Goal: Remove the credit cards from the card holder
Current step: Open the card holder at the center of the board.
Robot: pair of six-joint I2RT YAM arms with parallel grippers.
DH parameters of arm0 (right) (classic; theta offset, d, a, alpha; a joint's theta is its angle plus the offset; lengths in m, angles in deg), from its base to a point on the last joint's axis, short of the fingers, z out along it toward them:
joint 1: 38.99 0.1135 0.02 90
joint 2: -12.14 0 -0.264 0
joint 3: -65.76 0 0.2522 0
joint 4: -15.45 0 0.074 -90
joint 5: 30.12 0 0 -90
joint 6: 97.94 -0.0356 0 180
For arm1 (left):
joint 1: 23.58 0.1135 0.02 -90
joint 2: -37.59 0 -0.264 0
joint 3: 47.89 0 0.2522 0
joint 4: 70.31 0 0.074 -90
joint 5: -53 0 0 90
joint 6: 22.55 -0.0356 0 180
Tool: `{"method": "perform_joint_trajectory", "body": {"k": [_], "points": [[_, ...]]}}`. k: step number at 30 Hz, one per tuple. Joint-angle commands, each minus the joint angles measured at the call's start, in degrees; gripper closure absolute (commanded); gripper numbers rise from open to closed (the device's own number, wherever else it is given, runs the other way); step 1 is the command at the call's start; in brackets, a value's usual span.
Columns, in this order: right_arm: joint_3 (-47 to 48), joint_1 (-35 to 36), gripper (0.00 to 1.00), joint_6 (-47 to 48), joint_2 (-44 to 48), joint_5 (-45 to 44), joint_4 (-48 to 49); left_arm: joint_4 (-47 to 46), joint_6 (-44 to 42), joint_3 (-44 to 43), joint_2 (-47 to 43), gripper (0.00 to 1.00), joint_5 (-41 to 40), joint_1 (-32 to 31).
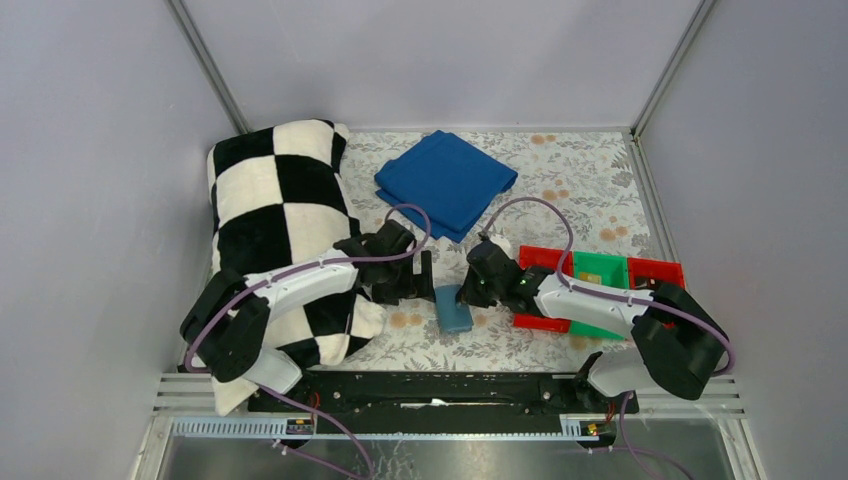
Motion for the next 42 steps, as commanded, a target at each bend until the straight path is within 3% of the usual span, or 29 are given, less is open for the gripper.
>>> {"method": "perform_joint_trajectory", "body": {"k": [1,8,13,18,24,30,42], "points": [[-2.20,-2.10,1.00,-4.21,2.10,4.32,5.36,-4.61,3.17,1.05,1.32,0.01,1.60,-0.75],[-2.70,-2.85,1.00,-7.33,0.97,5.93,9.92,-5.31,2.78,0.12,2.89,0.01,1.25,-0.93],[-2.73,-5.64,1.00,-12.25,-4.05,14.12,20.12,-1.91,1.24,-1.99,2.41,0.01,-6.05,-0.33],[0.77,-5.77,1.00,-12.90,-7.94,14.21,19.53,-0.01,-0.43,-2.81,1.10,0.01,-7.98,2.37],[-2.15,-6.09,1.00,-15.17,-8.08,13.18,21.64,-2.65,0.05,-0.70,2.13,0.01,-4.76,2.49],[-5.27,-6.87,1.00,-15.35,-5.31,13.57,22.29,-3.93,-0.10,0.52,3.67,0.01,-2.27,1.92],[-8.60,-10.34,1.00,-6.47,7.72,14.96,11.74,-2.31,-3.16,-2.09,2.73,0.01,-1.80,1.68]]}}
